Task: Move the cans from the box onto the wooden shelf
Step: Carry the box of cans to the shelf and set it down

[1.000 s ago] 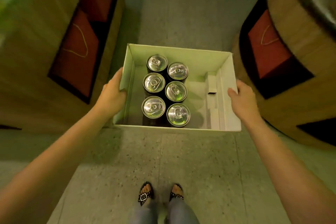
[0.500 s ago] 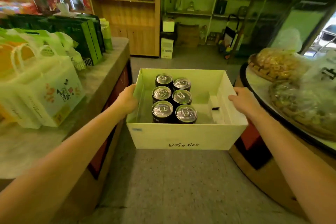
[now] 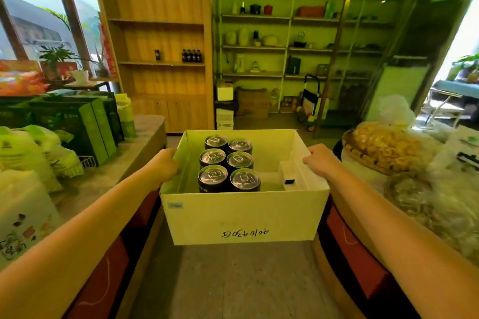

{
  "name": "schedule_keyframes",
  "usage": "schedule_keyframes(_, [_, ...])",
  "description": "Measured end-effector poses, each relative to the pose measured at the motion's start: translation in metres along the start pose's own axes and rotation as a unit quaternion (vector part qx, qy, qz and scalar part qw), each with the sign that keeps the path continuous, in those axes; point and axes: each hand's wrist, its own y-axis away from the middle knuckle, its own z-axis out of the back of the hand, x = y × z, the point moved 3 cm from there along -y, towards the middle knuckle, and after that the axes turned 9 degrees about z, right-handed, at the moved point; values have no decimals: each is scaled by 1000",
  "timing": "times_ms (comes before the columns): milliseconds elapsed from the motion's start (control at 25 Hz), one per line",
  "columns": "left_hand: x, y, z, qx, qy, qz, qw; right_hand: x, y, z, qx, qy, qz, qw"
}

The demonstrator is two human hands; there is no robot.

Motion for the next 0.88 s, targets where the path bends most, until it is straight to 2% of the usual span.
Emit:
schedule_keyframes(400, [-91, -210, -16, -60, 12, 6, 998, 3, -254, -25, 24, -43, 59, 997])
schedule_keyframes(680, [-127, -424, -18, -73, 2, -12, 997, 16, -446, -93, -19, -83, 72, 994])
schedule_keyframes(880, [-175, -572, -10, -64, -7, -14, 998, 31, -586, -127, -16, -83, 61, 995])
